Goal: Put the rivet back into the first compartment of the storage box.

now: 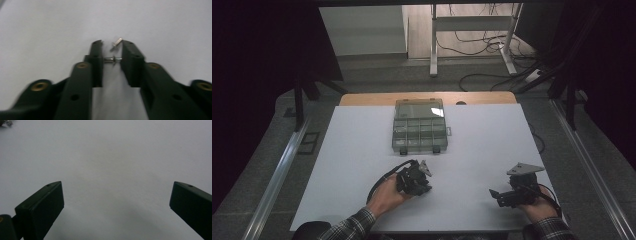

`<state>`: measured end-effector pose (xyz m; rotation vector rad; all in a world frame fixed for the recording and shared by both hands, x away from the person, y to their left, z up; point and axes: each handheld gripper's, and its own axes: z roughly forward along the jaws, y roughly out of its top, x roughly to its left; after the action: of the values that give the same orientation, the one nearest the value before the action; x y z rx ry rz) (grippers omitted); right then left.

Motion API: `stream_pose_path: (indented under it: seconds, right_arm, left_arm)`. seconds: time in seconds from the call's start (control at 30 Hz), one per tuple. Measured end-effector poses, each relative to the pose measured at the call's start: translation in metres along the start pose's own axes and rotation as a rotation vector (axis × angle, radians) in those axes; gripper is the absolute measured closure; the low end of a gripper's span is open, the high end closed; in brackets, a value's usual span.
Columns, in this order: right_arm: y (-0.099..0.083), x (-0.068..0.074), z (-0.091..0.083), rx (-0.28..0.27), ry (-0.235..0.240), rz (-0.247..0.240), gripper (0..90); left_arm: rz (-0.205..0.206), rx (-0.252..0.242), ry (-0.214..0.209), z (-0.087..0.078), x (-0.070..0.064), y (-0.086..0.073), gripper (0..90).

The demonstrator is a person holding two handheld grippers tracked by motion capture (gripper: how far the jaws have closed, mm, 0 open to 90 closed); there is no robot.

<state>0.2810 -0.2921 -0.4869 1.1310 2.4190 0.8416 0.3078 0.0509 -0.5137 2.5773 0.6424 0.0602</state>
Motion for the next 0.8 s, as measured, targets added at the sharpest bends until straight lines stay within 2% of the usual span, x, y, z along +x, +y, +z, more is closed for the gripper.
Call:
stream_pose_path:
  seconds: [0.27,0.6,0.63,0.8]
  right_arm:
    - [0.0,-0.001,-0.001,-0.005,-0.003,0.002,0.0]
    - [0.0,-0.002,-0.003,-0.02,-0.007,0.008,0.0]
    - [0.0,-0.003,-0.003,-0.02,-0.008,0.01,0.0]
    - [0.0,-0.003,-0.003,-0.021,-0.008,0.007,0.0]
  left_arm:
    - [-0.054,-0.009,-0.048,-0.003,0.007,-0.001,74.3]
    - [-0.097,-0.041,-0.057,-0.02,0.016,-0.003,74.2]
    - [-0.124,-0.058,-0.057,-0.021,0.016,-0.003,74.2]
    - [-0.149,-0.078,-0.055,-0.032,0.025,-0.005,74.3]
